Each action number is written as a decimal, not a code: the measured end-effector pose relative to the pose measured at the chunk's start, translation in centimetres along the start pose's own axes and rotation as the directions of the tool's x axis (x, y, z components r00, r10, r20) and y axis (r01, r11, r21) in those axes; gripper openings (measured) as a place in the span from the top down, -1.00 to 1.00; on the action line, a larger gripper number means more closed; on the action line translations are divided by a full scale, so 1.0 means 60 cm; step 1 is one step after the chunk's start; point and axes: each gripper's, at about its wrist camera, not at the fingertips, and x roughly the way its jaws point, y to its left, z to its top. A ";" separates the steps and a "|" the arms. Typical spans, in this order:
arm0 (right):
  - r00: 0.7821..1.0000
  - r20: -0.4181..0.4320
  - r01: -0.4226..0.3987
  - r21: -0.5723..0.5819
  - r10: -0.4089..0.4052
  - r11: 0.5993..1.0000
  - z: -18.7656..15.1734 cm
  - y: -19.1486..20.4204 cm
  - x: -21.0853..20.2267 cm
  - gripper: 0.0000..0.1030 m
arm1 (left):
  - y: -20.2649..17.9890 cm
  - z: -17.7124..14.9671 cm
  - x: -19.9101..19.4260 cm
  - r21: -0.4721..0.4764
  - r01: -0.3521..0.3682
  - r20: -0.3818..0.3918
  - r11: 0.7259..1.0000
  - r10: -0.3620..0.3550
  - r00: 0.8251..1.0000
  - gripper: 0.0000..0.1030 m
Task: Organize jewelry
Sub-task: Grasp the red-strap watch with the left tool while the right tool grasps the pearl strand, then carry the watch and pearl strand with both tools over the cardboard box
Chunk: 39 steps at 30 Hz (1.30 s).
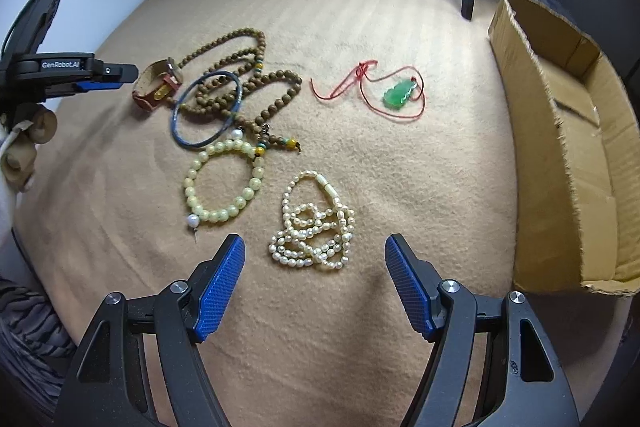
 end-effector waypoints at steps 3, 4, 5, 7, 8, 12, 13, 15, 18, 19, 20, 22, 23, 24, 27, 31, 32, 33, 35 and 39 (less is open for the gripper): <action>1.000 -0.006 0.007 0.001 -0.007 1.000 0.005 -0.003 0.007 -0.40 | 0.003 0.002 0.012 -0.014 0.017 -0.018 1.000 -0.017 1.000 0.21; 1.000 -0.007 0.007 0.002 -0.007 1.000 0.006 -0.003 0.007 -0.40 | 0.002 0.003 0.014 -0.013 0.020 -0.021 1.000 -0.020 1.000 0.27; 1.000 -0.008 0.009 0.001 -0.009 1.000 0.008 -0.002 0.008 -0.40 | -0.001 0.005 0.017 -0.005 0.021 -0.025 1.000 -0.021 0.999 0.30; 1.000 -0.011 0.018 -0.004 -0.018 1.000 0.010 -0.001 0.011 -0.40 | -0.006 0.005 0.022 0.004 0.020 -0.029 1.000 -0.020 0.999 0.37; 1.000 -0.014 0.022 -0.006 -0.022 1.000 0.013 -0.001 0.017 -0.40 | -0.008 0.006 0.026 0.008 0.020 -0.035 1.000 -0.019 0.999 0.43; 0.999 -0.021 0.033 -0.023 -0.033 0.999 0.014 -0.003 0.024 -0.40 | -0.016 0.007 0.040 0.009 0.023 -0.057 1.000 -0.023 0.998 0.57; 0.999 -0.021 0.037 -0.028 -0.037 0.999 0.014 -0.003 0.025 -0.40 | -0.017 0.007 0.042 0.008 0.023 -0.060 1.000 -0.022 0.998 0.61; 0.999 -0.022 0.041 -0.032 -0.042 0.999 0.018 -0.006 0.028 -0.41 | -0.017 0.008 0.045 0.001 0.025 -0.061 1.000 -0.024 0.998 0.66; 0.998 -0.023 0.056 -0.045 -0.057 0.997 0.022 -0.004 0.032 -0.36 | -0.015 0.011 0.049 -0.012 0.022 -0.062 1.000 -0.023 0.998 0.74; 0.997 -0.024 0.067 -0.054 -0.069 0.996 0.024 -0.003 0.034 -0.27 | -0.014 0.011 0.049 -0.016 0.025 -0.062 1.000 -0.026 0.998 0.75; 0.997 -0.024 0.074 -0.060 -0.075 0.995 0.027 -0.003 0.035 -0.19 | -0.013 0.011 0.049 -0.017 0.026 -0.062 1.000 -0.027 0.998 0.75; 0.996 -0.022 0.079 -0.065 -0.081 0.995 0.032 0.005 0.037 0.00 | -0.012 0.011 0.048 -0.014 0.024 -0.057 1.000 -0.025 0.998 0.76; 0.997 -0.024 0.077 -0.064 -0.079 0.995 0.032 0.006 0.037 0.15 | -0.010 0.010 0.047 -0.012 0.024 -0.056 1.000 -0.024 0.998 0.76; 0.997 -0.025 0.072 -0.064 -0.074 0.995 0.033 0.005 0.036 0.23 | -0.010 0.009 0.046 -0.012 0.023 -0.054 1.000 -0.023 0.998 0.76; 0.997 -0.025 0.072 -0.069 -0.074 0.995 0.034 0.002 0.033 0.62 | -0.011 0.008 0.041 -0.008 0.017 -0.045 1.000 -0.017 0.999 0.78; 0.997 -0.025 0.073 -0.073 -0.075 0.995 0.037 0.002 0.027 0.85 | -0.008 0.008 0.028 -0.010 0.022 -0.026 1.000 -0.022 0.999 0.80; 0.997 -0.022 0.074 -0.075 -0.076 0.994 0.029 -0.005 0.023 0.86 | -0.008 0.008 0.025 -0.009 0.025 -0.022 1.000 -0.025 0.999 0.81; 0.997 -0.018 0.076 -0.074 -0.078 0.994 0.033 -0.003 0.022 0.87 | -0.008 0.008 0.021 -0.009 0.029 -0.019 1.000 -0.029 0.999 0.81; 0.997 -0.008 0.082 -0.074 -0.082 0.994 0.024 -0.004 0.013 0.88 | -0.006 0.001 0.008 -0.006 0.030 -0.007 1.000 -0.031 1.000 0.81; 0.996 0.027 0.088 -0.074 -0.086 0.993 0.032 0.004 -0.009 0.89 | -0.005 -0.001 -0.012 -0.007 0.040 0.017 0.999 -0.040 0.999 0.81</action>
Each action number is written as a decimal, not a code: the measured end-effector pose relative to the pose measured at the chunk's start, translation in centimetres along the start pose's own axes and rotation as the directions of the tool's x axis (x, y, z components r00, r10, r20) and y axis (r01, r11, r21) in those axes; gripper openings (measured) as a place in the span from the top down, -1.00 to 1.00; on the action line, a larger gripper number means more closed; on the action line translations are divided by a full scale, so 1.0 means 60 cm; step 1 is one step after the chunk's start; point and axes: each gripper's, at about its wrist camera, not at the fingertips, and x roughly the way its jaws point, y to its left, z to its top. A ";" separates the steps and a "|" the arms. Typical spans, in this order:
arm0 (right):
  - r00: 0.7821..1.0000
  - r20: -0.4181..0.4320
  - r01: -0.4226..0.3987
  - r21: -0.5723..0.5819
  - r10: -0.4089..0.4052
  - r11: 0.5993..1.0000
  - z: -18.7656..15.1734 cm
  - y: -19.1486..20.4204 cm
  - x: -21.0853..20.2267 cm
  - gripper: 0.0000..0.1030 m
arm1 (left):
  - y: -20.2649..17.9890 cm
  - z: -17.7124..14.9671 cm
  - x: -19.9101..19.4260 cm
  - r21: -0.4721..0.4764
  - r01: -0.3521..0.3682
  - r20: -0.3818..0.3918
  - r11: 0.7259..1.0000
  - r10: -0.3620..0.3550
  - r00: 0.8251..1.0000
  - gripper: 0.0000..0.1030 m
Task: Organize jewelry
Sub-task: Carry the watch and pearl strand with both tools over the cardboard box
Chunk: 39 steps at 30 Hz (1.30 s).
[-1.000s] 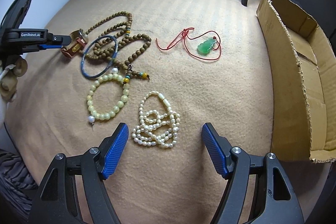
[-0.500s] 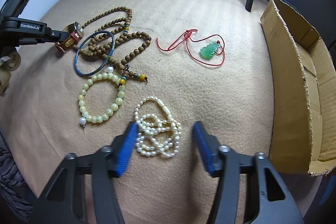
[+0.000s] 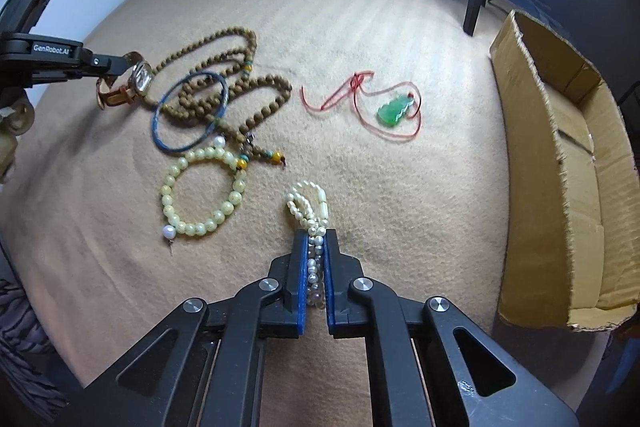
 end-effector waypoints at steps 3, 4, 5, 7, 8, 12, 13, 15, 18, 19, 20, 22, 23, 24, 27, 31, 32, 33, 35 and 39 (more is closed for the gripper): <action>0.999 0.032 0.000 0.015 -0.001 1.000 0.005 0.000 -0.023 0.89 | 0.003 -0.002 -0.021 -0.010 0.010 0.026 1.000 -0.010 1.000 0.81; 0.999 0.043 0.000 0.019 -0.001 1.000 0.011 -0.003 -0.028 0.89 | 0.003 -0.002 -0.029 -0.015 0.019 0.034 1.000 -0.018 0.999 0.81; 0.999 0.052 0.001 0.022 -0.002 1.000 0.009 -0.007 -0.034 0.89 | 0.003 0.000 -0.036 -0.016 0.026 0.041 1.000 -0.026 0.999 0.82; 0.997 0.074 0.002 0.033 -0.005 0.999 0.012 -0.011 -0.047 0.89 | 0.001 0.001 -0.047 -0.018 0.036 0.054 0.999 -0.035 0.998 0.82; 0.997 0.082 0.001 0.037 -0.004 0.999 0.013 -0.013 -0.049 0.89 | -0.001 0.001 -0.055 -0.017 0.043 0.063 0.999 -0.041 0.997 0.82; 0.992 0.126 0.001 0.057 -0.008 0.998 0.019 -0.022 -0.079 0.89 | -0.025 0.001 -0.080 -0.015 0.086 0.089 0.996 -0.085 0.992 0.82; 0.990 0.138 0.002 0.063 -0.011 0.998 0.020 -0.027 -0.087 0.89 | -0.033 0.000 -0.085 -0.008 0.097 0.095 0.995 -0.096 0.991 0.81; 0.987 0.161 0.002 0.079 -0.015 0.997 0.021 -0.035 -0.103 0.89 | -0.055 -0.001 -0.094 0.010 0.111 0.106 0.994 -0.112 0.988 0.82; 0.980 0.196 0.006 0.106 -0.027 0.994 0.023 -0.049 -0.127 0.89 | -0.087 -0.005 -0.104 0.039 0.141 0.116 0.989 -0.145 0.983 0.82; 0.977 0.210 0.008 0.117 -0.032 0.993 0.024 -0.056 -0.136 0.90 | -0.100 -0.007 -0.106 0.051 0.150 0.116 0.987 -0.155 0.981 0.82; 0.974 0.224 0.008 0.129 -0.037 0.992 0.025 -0.064 -0.144 0.90 | -0.111 -0.009 -0.106 0.061 0.156 0.115 0.986 -0.162 0.980 0.82; 0.967 0.249 0.010 0.154 -0.049 0.988 0.025 -0.081 -0.162 0.90 | -0.139 -0.013 -0.108 0.086 0.177 0.111 0.980 -0.186 0.976 0.82; 0.964 0.260 0.013 0.168 -0.057 0.986 0.024 -0.090 -0.169 0.90 | -0.151 -0.015 -0.109 0.097 0.187 0.109 0.978 -0.197 0.974 0.82; 0.961 0.270 0.014 0.182 -0.064 0.983 0.023 -0.099 -0.175 0.90 | -0.163 -0.017 -0.109 0.106 0.196 0.107 0.975 -0.207 0.972 0.82; 0.952 0.294 0.020 0.229 -0.088 0.973 0.017 -0.130 -0.192 0.89 | -0.200 -0.023 -0.109 0.141 0.215 0.102 0.966 -0.230 0.968 0.82; 0.940 0.313 0.043 0.288 -0.136 0.957 0.004 -0.174 -0.212 0.90 | -0.251 -0.028 -0.102 0.176 0.250 0.086 0.952 -0.268 0.960 0.82; 0.938 0.315 0.045 0.302 -0.144 0.952 0.001 -0.184 -0.215 0.90 | -0.260 -0.030 -0.101 0.185 0.254 0.083 0.949 -0.273 0.959 0.82; 0.936 0.317 0.046 0.317 -0.152 0.947 -0.002 -0.194 -0.218 0.90 | -0.273 -0.031 -0.098 0.197 0.257 0.081 0.946 -0.277 0.958 0.82; 0.934 0.318 0.049 0.344 -0.166 0.938 -0.009 -0.215 -0.221 0.90 | -0.298 -0.032 -0.093 0.220 0.261 0.076 0.940 -0.283 0.956 0.82; 0.932 0.304 0.069 0.381 -0.195 0.922 -0.021 -0.248 -0.222 0.90 | -0.347 -0.029 -0.072 0.255 0.273 0.058 0.928 -0.296 0.953 0.82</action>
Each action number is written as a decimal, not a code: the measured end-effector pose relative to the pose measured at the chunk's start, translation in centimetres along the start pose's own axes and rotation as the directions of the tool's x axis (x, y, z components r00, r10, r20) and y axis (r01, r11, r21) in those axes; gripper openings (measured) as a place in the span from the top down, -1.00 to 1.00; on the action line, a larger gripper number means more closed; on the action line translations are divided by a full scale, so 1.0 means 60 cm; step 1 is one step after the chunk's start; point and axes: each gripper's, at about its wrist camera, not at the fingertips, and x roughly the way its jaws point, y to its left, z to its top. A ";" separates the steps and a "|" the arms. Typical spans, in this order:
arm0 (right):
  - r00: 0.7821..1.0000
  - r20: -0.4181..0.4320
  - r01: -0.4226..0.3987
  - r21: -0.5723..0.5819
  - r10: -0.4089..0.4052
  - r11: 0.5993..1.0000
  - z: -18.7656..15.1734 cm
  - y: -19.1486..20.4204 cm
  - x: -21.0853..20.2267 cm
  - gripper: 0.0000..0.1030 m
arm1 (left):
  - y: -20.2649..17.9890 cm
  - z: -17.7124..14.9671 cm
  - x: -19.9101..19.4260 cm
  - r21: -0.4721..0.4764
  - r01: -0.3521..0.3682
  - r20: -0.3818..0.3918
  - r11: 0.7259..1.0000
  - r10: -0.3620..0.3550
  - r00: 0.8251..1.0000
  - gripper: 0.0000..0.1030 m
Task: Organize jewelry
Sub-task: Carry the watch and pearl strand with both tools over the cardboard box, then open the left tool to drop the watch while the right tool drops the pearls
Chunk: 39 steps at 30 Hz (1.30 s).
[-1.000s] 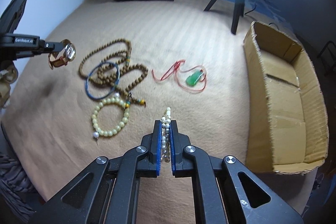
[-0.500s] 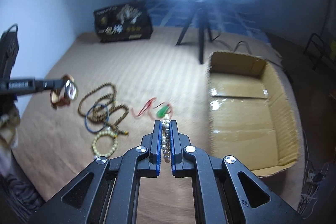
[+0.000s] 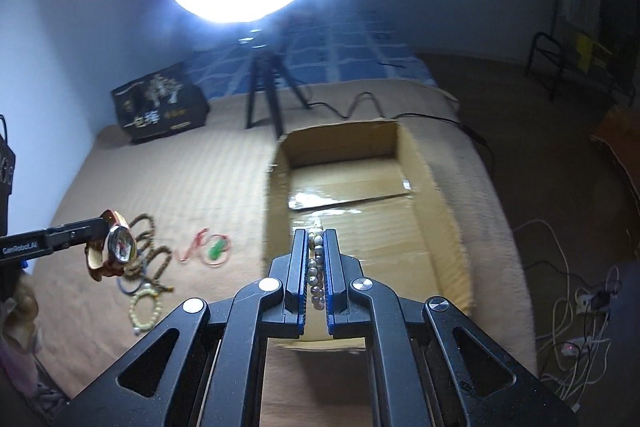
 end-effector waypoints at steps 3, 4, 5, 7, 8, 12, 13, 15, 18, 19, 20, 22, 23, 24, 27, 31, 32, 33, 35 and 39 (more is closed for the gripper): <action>1.000 -0.001 0.018 0.019 -0.018 1.000 0.001 -0.024 0.001 0.90 | -0.029 0.009 0.029 0.019 0.010 -0.007 1.000 -0.010 1.000 0.81; 1.000 -0.003 0.021 0.025 -0.021 0.999 0.001 -0.030 0.002 0.90 | -0.039 0.013 0.040 0.023 0.017 -0.011 1.000 -0.017 1.000 0.81; 1.000 -0.004 0.023 0.028 -0.023 0.999 0.002 -0.036 0.003 0.90 | -0.048 0.016 0.051 0.027 0.022 -0.015 0.999 -0.021 1.000 0.82; 1.000 -0.009 0.025 0.036 -0.025 0.999 0.001 -0.046 0.007 0.90 | -0.067 0.022 0.072 0.038 0.028 -0.023 0.999 -0.027 0.999 0.82; 1.000 -0.012 0.027 0.038 -0.026 0.999 0.002 -0.050 0.010 0.90 | -0.077 0.025 0.083 0.042 0.032 -0.028 0.999 -0.031 0.999 0.82; 0.999 -0.030 0.034 0.053 -0.033 0.998 0.000 -0.067 0.021 0.90 | -0.114 0.038 0.120 0.066 0.041 -0.037 0.997 -0.038 0.999 0.82; 0.999 -0.037 0.035 0.060 -0.032 0.998 -0.001 -0.071 0.025 0.90 | -0.123 0.040 0.127 0.075 0.038 -0.037 0.996 -0.036 0.999 0.82; 0.998 -0.047 0.038 0.062 -0.036 0.997 -0.004 -0.077 0.029 0.90 | -0.139 0.044 0.143 0.086 0.037 -0.043 0.996 -0.033 0.999 0.82; 0.998 -0.057 0.040 0.072 -0.036 0.997 -0.008 -0.085 0.032 0.90 | -0.153 0.048 0.162 0.097 0.036 -0.049 0.995 -0.031 0.998 0.81; 0.998 -0.059 0.039 0.077 -0.034 0.996 -0.009 -0.087 0.032 0.90 | -0.158 0.049 0.169 0.102 0.036 -0.052 0.994 -0.031 0.998 0.81; 0.998 -0.061 0.040 0.080 -0.035 0.996 -0.008 -0.089 0.034 0.90 | -0.162 0.049 0.174 0.107 0.036 -0.055 0.994 -0.030 0.998 0.81; 0.997 -0.064 0.041 0.085 -0.035 0.996 -0.010 -0.092 0.035 0.90 | -0.167 0.049 0.179 0.114 0.034 -0.062 0.993 -0.027 0.998 0.81; 0.997 -0.066 0.039 0.085 -0.034 0.996 -0.010 -0.092 0.036 0.90 | -0.169 0.049 0.181 0.114 0.032 -0.063 0.993 -0.025 0.998 0.81; 0.997 -0.067 0.040 0.083 -0.034 0.996 -0.010 -0.091 0.037 0.90 | -0.172 0.049 0.181 0.114 0.031 -0.064 0.993 -0.024 0.998 0.81; 0.997 -0.064 0.041 0.070 -0.036 0.997 -0.010 -0.086 0.036 0.90 | -0.176 0.049 0.184 0.116 0.035 -0.067 0.993 -0.028 0.997 0.81; 0.996 -0.068 0.053 0.050 -0.049 0.997 -0.010 -0.080 0.037 0.87 | -0.179 0.050 0.182 0.113 0.034 -0.061 0.993 -0.028 0.998 0.75; 0.996 -0.070 0.059 0.047 -0.056 0.997 -0.010 -0.078 0.037 0.68 | -0.179 0.051 0.181 0.113 0.033 -0.057 0.993 -0.027 0.998 0.66; 0.996 -0.070 0.063 0.046 -0.060 0.997 -0.010 -0.077 0.037 0.54 | -0.179 0.051 0.179 0.114 0.026 -0.053 0.993 -0.020 0.998 0.60; 0.996 -0.057 0.064 0.045 -0.062 0.997 -0.011 -0.076 0.033 0.18 | -0.179 0.052 0.176 0.118 0.018 -0.046 0.993 -0.012 0.999 0.49; 0.996 -0.050 0.071 0.040 -0.069 0.997 -0.011 -0.074 0.030 0.11 | -0.175 0.050 0.169 0.133 0.005 -0.041 0.991 0.001 0.999 0.49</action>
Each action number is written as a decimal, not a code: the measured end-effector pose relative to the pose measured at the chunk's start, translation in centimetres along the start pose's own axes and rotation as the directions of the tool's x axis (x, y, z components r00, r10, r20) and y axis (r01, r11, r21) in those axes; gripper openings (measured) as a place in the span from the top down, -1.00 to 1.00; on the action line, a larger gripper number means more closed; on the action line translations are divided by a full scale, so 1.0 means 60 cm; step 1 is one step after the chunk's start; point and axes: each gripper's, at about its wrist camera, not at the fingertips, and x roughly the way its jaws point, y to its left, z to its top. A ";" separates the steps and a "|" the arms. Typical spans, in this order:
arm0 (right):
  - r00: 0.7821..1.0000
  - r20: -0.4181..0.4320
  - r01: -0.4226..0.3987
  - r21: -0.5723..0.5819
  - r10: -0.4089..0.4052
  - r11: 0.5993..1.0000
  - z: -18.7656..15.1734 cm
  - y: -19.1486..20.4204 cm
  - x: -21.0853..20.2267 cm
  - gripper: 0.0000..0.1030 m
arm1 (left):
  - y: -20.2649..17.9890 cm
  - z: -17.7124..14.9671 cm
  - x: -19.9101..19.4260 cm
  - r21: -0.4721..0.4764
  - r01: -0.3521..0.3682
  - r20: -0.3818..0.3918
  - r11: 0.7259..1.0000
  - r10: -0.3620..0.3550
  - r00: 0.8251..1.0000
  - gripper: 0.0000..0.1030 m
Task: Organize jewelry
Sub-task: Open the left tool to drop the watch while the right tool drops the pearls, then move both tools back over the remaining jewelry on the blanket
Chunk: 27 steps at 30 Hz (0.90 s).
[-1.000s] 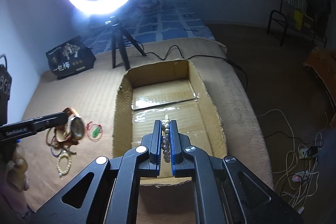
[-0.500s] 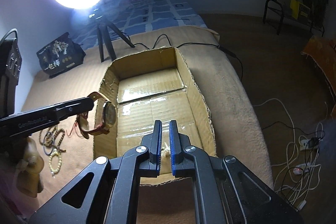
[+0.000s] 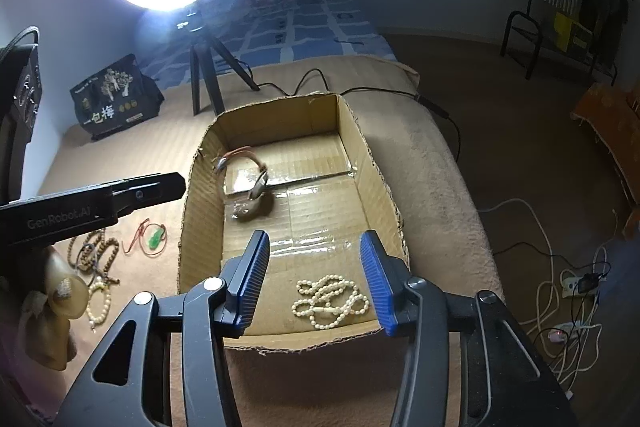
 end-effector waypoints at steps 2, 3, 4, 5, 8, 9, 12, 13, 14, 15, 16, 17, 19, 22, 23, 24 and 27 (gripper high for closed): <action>1.000 -0.002 0.000 0.001 0.000 1.000 -0.001 0.001 0.001 0.11 | 0.003 -0.001 -0.004 0.000 -0.006 0.002 1.000 0.006 1.000 0.49; 1.000 -0.004 0.000 -0.001 0.000 1.000 -0.001 0.001 0.001 0.11 | 0.005 -0.002 -0.007 -0.001 -0.007 0.004 1.000 0.007 1.000 0.49; 1.000 -0.005 0.003 -0.004 -0.003 1.000 -0.002 0.003 0.001 0.11 | 0.006 -0.002 -0.010 0.000 -0.008 0.005 1.000 0.008 1.000 0.49; 1.000 -0.005 0.004 -0.008 -0.004 1.000 -0.002 0.005 0.000 0.11 | 0.007 -0.003 -0.013 0.001 -0.011 0.008 1.000 0.011 1.000 0.49; 1.000 0.000 0.011 -0.022 -0.011 1.000 -0.003 0.013 -0.003 0.10 | 0.012 -0.007 -0.025 0.002 -0.019 0.017 1.000 0.019 1.000 0.49; 1.000 0.003 0.013 -0.025 -0.013 1.000 -0.003 0.015 -0.004 0.10 | 0.014 -0.006 -0.028 0.002 -0.020 0.018 1.000 0.020 1.000 0.49; 1.000 0.011 0.008 -0.026 -0.008 1.000 -0.003 0.023 -0.010 0.09 | 0.021 -0.012 -0.042 0.012 -0.031 0.028 0.999 0.030 0.999 0.49; 1.000 0.015 0.005 -0.024 -0.005 1.000 -0.003 0.025 -0.012 0.06 | 0.024 -0.013 -0.048 0.017 -0.034 0.035 0.999 0.033 0.999 0.49; 1.000 0.020 0.003 -0.023 -0.002 1.000 -0.003 0.028 -0.014 -0.05 | 0.027 -0.015 -0.055 0.022 -0.038 0.044 0.999 0.037 0.998 0.49; 1.000 0.026 0.000 -0.022 0.000 1.000 -0.003 0.031 -0.016 -0.10 | 0.030 -0.016 -0.061 0.027 -0.040 0.049 0.999 0.038 0.998 0.49; 0.999 0.034 -0.004 -0.021 0.004 1.000 -0.003 0.034 -0.019 -0.18 | 0.035 -0.017 -0.069 0.032 -0.039 0.054 0.999 0.038 0.998 0.49; 0.999 0.043 -0.009 -0.021 0.010 1.000 -0.003 0.039 -0.023 -0.20 | 0.040 -0.017 -0.074 0.034 -0.039 0.057 0.999 0.037 0.998 0.49; 0.999 0.051 -0.020 -0.025 0.021 0.999 -0.002 0.049 -0.027 -0.21 | 0.053 -0.018 -0.089 0.039 -0.039 0.061 0.998 0.037 0.997 0.49; 0.997 0.061 -0.041 -0.037 0.043 0.998 -0.002 0.067 -0.032 -0.36 | 0.082 -0.020 -0.116 0.038 -0.060 0.066 0.997 0.057 0.996 0.49; 0.997 0.064 -0.049 -0.041 0.051 0.998 -0.002 0.073 -0.034 -0.38 | 0.094 -0.021 -0.126 0.036 -0.064 0.066 0.997 0.062 0.996 0.49; 0.996 0.063 -0.058 -0.049 0.061 0.997 -0.002 0.080 -0.035 -0.38 | 0.107 -0.024 -0.137 0.036 -0.073 0.064 0.997 0.070 0.995 0.49; 0.995 0.055 -0.078 -0.074 0.082 0.994 -0.003 0.101 -0.034 -0.38 | 0.147 -0.034 -0.163 0.037 -0.112 0.065 0.993 0.109 0.992 0.39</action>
